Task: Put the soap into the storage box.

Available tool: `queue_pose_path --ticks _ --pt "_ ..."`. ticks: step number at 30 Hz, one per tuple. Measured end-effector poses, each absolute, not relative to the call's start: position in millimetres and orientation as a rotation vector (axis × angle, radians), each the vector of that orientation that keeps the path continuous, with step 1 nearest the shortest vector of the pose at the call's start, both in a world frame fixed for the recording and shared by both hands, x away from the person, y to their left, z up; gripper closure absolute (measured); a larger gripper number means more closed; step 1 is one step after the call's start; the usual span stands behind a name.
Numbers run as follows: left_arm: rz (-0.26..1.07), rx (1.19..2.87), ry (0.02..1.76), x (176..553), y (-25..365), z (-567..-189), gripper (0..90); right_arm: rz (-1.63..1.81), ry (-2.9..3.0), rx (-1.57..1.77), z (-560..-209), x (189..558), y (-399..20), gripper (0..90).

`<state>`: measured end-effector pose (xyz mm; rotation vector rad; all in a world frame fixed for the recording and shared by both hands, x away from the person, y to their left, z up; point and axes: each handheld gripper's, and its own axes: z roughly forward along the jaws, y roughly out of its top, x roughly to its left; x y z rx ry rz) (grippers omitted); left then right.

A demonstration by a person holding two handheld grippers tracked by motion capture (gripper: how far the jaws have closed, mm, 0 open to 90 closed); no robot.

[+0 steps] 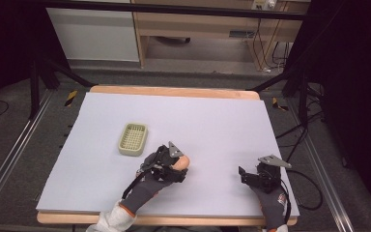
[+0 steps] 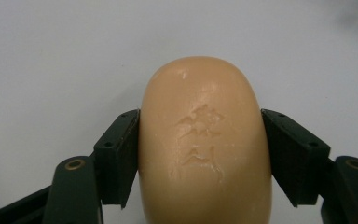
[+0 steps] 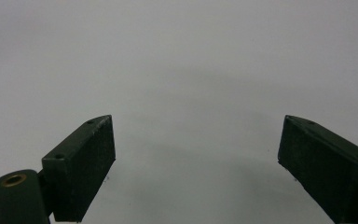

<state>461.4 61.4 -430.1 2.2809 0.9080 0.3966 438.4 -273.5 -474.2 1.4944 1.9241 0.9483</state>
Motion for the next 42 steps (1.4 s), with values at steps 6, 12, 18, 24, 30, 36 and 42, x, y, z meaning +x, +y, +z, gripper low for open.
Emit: queue_pose_path --ticks 6,12,18,24,30,36,42 --pt "0.402 2.267 0.915 459.0 74.3 -425.1 31.1 0.947 1.922 1.496 -474.3 438.5 -273.6 11.2" --pt "0.401 2.240 0.946 459.1 89.5 -423.7 31.2 0.946 1.923 1.493 -474.6 438.7 -273.6 11.2" --pt "0.396 2.223 0.972 458.5 99.8 -424.9 31.2 0.940 1.923 1.494 -474.8 438.9 -273.5 11.2" --pt "0.400 2.211 0.988 459.5 107.2 -422.9 31.2 0.940 1.921 1.494 -474.9 438.9 -273.6 11.2" --pt "0.407 2.197 1.009 459.8 116.1 -420.2 31.2 0.944 1.920 1.497 -474.7 438.4 -274.2 11.2" --pt "0.411 2.192 1.030 460.5 124.0 -420.0 31.2 0.953 1.920 1.500 -473.8 437.1 -274.7 11.2" --pt "0.424 2.162 1.065 463.8 135.5 -418.0 31.2 0.955 1.922 1.493 -473.8 436.3 -275.4 11.3"
